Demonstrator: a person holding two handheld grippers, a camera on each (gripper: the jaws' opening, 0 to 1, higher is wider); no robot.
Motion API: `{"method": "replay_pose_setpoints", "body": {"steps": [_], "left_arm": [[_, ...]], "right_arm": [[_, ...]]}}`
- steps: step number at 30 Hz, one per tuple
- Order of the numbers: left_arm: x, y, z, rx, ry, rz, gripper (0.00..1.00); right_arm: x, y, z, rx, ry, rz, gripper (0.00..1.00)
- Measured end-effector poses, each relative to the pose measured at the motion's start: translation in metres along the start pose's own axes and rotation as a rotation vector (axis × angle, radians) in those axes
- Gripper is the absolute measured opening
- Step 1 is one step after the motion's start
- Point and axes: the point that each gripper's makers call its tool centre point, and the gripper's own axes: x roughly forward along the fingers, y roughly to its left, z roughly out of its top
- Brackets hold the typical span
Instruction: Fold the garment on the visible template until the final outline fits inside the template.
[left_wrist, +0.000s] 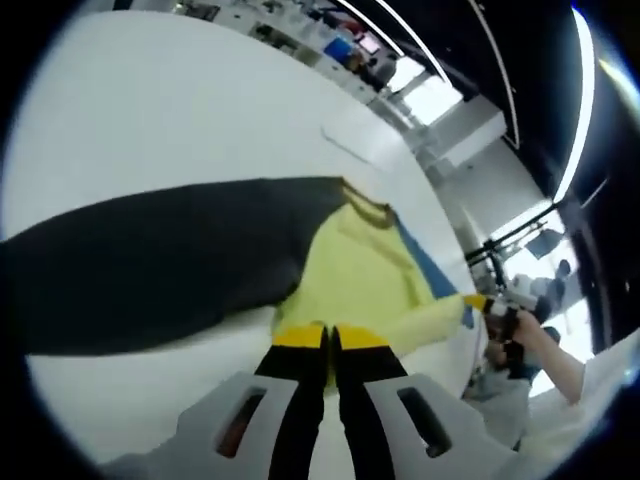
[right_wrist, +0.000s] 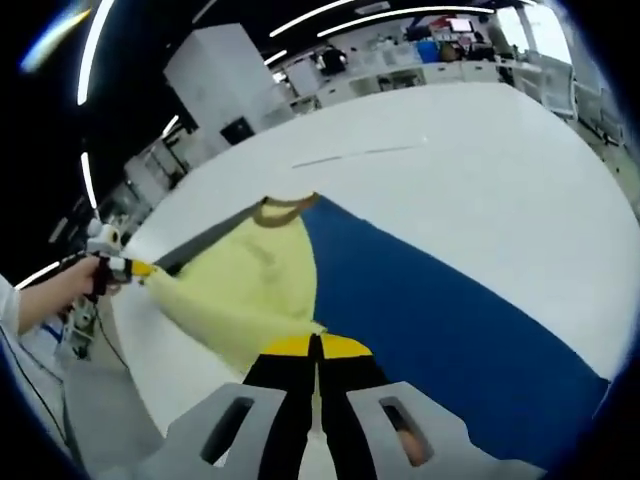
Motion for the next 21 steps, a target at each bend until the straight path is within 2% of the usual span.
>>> {"method": "replay_pose_setpoints", "body": {"steps": [8, 17, 21], "left_arm": [[0.019, 0.014, 0.001, -0.015, 0.040, 0.019, 0.00], [0.028, 0.019, 0.003, -0.013, 0.049, 0.024, 0.00], [0.030, 0.017, 0.008, -0.026, 0.047, 0.017, 0.00]], "right_arm": [[0.022, -0.012, -0.005, -0.040, 0.036, -0.036, 0.01], [0.030, -0.018, -0.007, -0.051, 0.046, -0.048, 0.01], [0.034, -0.020, -0.013, -0.057, 0.065, -0.058, 0.01]]}}
